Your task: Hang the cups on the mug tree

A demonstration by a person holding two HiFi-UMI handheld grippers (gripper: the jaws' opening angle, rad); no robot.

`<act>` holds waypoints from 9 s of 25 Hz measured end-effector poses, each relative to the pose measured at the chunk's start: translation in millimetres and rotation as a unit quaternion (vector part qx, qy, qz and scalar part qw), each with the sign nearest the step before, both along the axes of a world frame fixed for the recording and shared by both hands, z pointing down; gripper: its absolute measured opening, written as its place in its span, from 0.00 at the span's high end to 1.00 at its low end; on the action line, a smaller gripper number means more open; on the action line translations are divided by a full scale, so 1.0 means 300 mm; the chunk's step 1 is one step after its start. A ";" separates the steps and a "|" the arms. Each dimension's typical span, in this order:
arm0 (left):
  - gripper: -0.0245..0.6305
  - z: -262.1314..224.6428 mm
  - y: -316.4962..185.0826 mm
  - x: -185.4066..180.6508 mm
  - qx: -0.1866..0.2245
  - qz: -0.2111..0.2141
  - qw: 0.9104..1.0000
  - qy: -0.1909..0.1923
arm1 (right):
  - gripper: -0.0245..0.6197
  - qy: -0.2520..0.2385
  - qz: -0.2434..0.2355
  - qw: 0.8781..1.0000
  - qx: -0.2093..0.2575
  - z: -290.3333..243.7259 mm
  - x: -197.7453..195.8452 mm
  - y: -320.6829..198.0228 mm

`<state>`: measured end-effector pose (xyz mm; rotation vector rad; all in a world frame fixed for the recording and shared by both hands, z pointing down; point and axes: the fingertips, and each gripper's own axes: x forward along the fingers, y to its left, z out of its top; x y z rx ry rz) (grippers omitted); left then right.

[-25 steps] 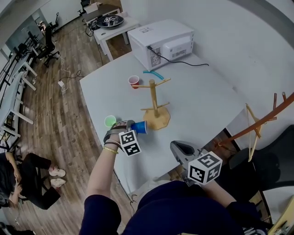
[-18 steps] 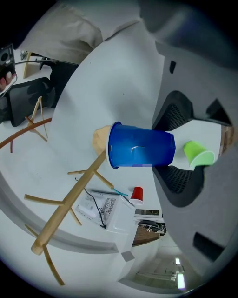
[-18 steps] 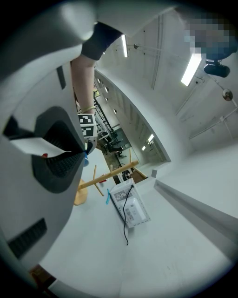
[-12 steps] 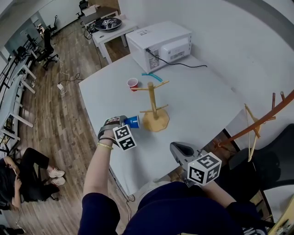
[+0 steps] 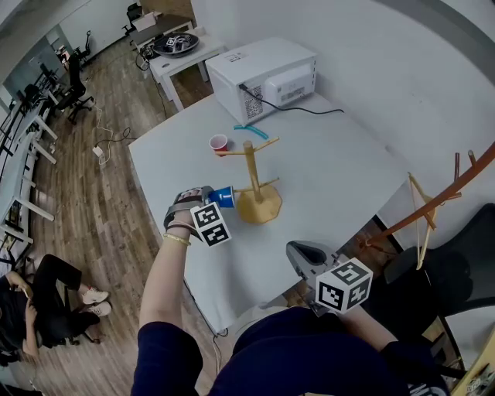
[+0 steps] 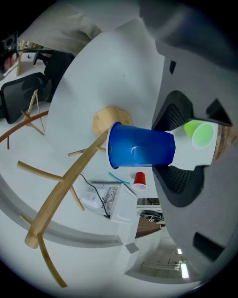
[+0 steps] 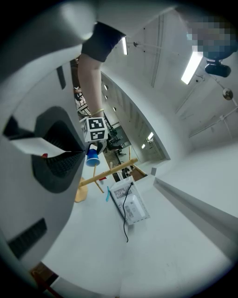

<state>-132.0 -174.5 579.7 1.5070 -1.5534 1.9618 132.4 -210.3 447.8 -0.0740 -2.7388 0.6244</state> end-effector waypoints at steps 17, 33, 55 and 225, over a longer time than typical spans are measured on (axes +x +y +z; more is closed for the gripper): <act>0.59 -0.014 -0.112 0.043 -0.004 0.033 0.999 -0.009 | 0.92 -0.003 0.018 1.000 -0.008 0.003 0.014 -0.017; 0.59 -0.019 -0.164 0.102 0.001 0.057 0.998 -0.012 | 0.92 -0.004 0.014 1.000 -0.002 -0.006 0.010 -0.001; 0.59 -0.020 -0.150 0.145 0.002 0.054 0.999 -0.007 | 0.92 -0.006 0.005 1.000 -0.009 0.000 0.045 0.004; 0.93 -0.421 1.509 0.587 0.556 -0.294 0.728 0.271 | 0.92 -0.018 -0.164 0.986 0.020 0.009 -0.183 1.483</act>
